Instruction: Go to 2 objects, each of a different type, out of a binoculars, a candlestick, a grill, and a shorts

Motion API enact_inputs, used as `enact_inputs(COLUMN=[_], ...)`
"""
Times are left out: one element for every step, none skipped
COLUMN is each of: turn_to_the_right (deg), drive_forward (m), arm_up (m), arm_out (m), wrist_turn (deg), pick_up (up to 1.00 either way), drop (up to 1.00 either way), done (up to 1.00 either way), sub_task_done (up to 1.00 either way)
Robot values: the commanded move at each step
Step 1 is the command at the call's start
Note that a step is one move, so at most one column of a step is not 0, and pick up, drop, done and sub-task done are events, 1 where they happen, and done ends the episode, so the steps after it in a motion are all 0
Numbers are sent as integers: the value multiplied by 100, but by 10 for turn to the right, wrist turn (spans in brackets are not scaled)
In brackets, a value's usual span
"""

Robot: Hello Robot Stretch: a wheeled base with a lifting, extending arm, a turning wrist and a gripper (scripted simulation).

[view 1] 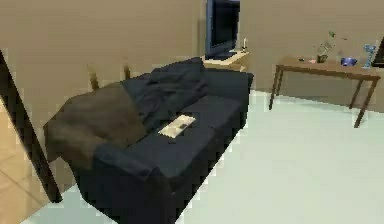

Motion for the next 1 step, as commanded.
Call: enact_inputs(turn_to_the_right=[-450], drive_forward=[0], arm_up=[0], arm_out=[0], wrist_turn=[0], pick_up=[0], drop=[0], done=[0], sub_task_done=[0])
